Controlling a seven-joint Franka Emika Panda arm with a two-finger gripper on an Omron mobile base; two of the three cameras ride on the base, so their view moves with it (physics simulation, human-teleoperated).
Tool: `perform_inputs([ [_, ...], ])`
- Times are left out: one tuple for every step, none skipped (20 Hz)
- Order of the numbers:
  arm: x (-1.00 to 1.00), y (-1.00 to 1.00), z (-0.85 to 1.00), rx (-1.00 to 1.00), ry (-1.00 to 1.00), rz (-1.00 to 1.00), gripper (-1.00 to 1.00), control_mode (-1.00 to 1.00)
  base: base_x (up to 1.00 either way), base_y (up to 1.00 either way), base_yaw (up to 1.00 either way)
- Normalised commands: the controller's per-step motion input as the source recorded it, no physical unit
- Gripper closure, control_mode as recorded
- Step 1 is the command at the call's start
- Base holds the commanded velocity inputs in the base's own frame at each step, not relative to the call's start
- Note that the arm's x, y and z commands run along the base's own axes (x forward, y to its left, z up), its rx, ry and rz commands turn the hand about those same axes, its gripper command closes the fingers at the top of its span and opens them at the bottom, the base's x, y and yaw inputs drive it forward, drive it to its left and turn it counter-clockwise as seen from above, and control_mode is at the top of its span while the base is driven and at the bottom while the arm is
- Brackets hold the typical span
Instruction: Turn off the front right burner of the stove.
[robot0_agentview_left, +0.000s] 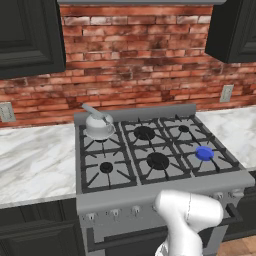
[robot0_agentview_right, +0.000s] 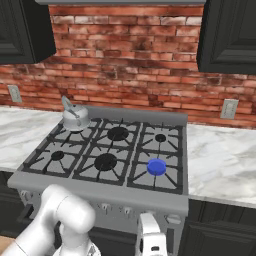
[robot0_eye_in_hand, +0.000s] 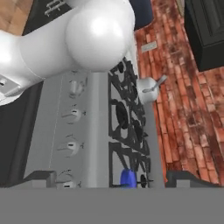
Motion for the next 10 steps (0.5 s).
perform_inputs([
  [0.24, 0.24, -0.59, 0.00, -0.07, 0.00, -1.00, -1.00, 0.00, 0.00, 0.00],
  [0.25, 0.29, -0.63, 0.00, -0.07, -0.01, -1.00, -1.00, 0.00, 0.00, 0.00],
  [0.31, 0.18, -0.51, 0.00, -0.10, -0.02, -1.00, -1.00, 0.00, 0.00, 0.00],
  [0.38, 0.13, -0.46, 0.00, -0.09, -0.03, -1.00, -1.00, 0.00, 0.00, 0.00],
  [0.42, 0.04, -0.36, 0.00, -0.09, -0.03, -1.00, -1.00, 0.00, 0.00, 0.00],
  [0.42, 0.00, -0.31, 0.00, -0.09, -0.04, -1.00, -1.00, 0.00, 0.00, 0.00],
  [0.38, 0.00, -0.35, 0.00, -0.07, -0.02, -1.00, -1.00, 0.00, 0.00, 0.00],
  [0.31, 0.00, -0.31, 0.00, -0.08, 0.00, -1.00, -1.00, 0.00, 0.00, 0.00],
  [0.30, 0.00, -0.32, 0.00, -0.09, 0.00, -1.00, -1.00, 0.00, 0.00, 0.00],
  [0.29, -0.07, -0.30, 0.00, -0.08, 0.00, -1.00, -1.00, 0.00, 0.00, 0.00],
])
